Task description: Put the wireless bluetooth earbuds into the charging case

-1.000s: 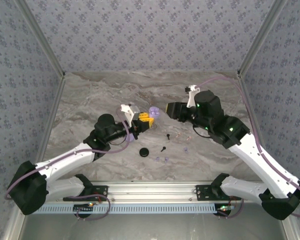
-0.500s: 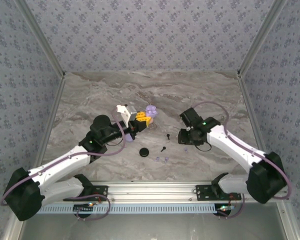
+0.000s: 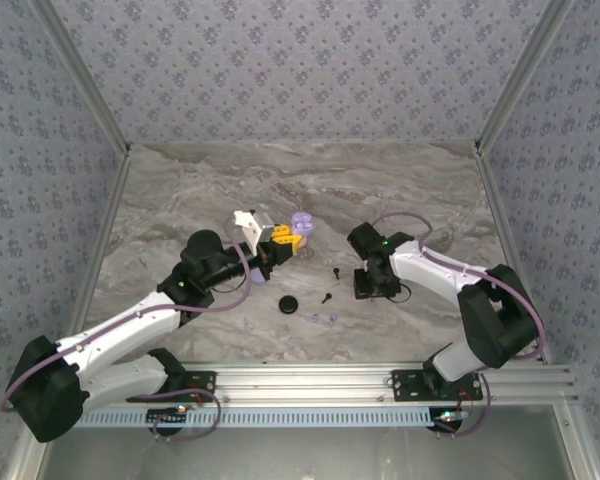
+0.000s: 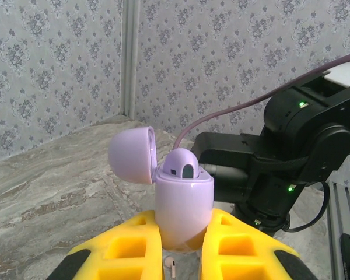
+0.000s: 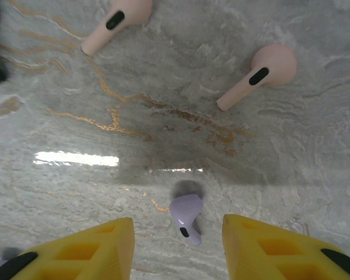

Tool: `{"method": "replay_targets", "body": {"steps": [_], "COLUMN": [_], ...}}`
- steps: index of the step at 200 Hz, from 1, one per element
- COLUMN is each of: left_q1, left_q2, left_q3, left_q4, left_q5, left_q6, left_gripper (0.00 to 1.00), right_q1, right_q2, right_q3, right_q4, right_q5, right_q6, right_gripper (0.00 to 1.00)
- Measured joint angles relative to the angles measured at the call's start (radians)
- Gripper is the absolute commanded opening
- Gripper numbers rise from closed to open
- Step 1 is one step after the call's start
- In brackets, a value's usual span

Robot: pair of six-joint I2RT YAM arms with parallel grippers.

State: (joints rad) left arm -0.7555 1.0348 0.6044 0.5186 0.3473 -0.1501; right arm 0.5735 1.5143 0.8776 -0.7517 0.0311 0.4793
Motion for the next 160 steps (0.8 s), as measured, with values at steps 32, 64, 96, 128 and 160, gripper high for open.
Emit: {"method": "replay_targets", "body": {"steps": [32,64,96,128,160], "left_q1": [0.0,0.0,0.0,0.0,0.0], "left_q2": [-0.001,-0.001,-0.003,-0.009,-0.009], "left_q3": [-0.005,-0.005,-0.006,-0.006,-0.008], "left_q4": [-0.002,-0.004,-0.008,-0.013,-0.022], "left_q5": [0.0,0.0,0.0,-0.001,-0.002], "left_q6": [0.0,0.0,0.0,0.0,0.0], "left_gripper": [0.04,0.04,0.04,0.04,0.04], "right_q1": [0.0,0.0,0.001,0.004,0.005], "right_q2": [0.053,0.09,0.093,0.096,0.096], "right_q3": [0.0,0.001,0.004,0.006,0.01], "right_q4": [0.013,0.022,0.023,0.024,0.021], "right_q5": [-0.001,-0.001,0.002,0.001,0.011], "right_q6": [-0.029,-0.051,-0.061,-0.069,-0.07], "right_gripper": [0.44,0.42,0.36,0.28,0.24]}}
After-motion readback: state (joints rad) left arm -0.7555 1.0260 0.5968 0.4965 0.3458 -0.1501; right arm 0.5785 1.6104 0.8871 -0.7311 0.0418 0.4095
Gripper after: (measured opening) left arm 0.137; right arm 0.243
